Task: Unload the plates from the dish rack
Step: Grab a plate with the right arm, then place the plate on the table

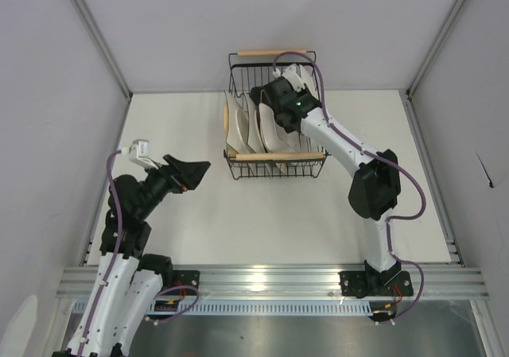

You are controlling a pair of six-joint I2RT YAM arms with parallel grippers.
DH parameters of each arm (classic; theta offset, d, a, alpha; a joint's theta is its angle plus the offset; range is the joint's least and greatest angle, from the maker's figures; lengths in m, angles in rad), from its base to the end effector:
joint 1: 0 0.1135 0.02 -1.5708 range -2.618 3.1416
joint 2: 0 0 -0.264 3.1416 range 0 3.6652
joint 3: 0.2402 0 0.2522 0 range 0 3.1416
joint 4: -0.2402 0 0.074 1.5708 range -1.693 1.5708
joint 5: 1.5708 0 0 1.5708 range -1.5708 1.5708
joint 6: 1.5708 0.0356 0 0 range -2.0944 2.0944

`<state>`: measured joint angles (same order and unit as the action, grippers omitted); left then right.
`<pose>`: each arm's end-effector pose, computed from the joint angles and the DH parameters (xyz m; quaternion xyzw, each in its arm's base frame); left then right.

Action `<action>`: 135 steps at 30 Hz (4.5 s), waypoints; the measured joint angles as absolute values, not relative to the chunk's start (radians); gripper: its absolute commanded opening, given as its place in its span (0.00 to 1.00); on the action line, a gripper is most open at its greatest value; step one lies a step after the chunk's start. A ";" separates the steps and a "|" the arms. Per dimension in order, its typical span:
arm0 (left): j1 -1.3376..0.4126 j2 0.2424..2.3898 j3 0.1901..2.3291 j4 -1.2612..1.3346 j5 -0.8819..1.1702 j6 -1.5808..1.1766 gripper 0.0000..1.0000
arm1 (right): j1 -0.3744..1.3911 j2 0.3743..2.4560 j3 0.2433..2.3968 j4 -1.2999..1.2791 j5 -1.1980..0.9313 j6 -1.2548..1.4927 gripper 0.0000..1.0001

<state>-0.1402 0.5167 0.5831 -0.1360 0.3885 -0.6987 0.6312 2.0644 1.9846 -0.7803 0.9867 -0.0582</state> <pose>0.1344 -0.0326 0.3126 -0.0712 0.7260 -0.4015 0.5537 0.3850 0.2446 0.3153 -0.1239 0.8328 -0.3393 0.4194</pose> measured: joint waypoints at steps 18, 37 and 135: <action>-0.140 0.540 0.583 -0.126 0.389 -0.699 1.00 | 0.431 1.689 1.907 -0.818 0.579 0.139 0.00; -0.140 0.581 0.583 -0.062 0.408 -0.733 1.00 | -0.171 1.314 1.375 -0.709 0.099 0.376 0.00; -0.140 0.612 0.503 0.084 0.456 -0.785 0.99 | -0.281 1.034 0.494 -0.413 -0.081 0.750 0.79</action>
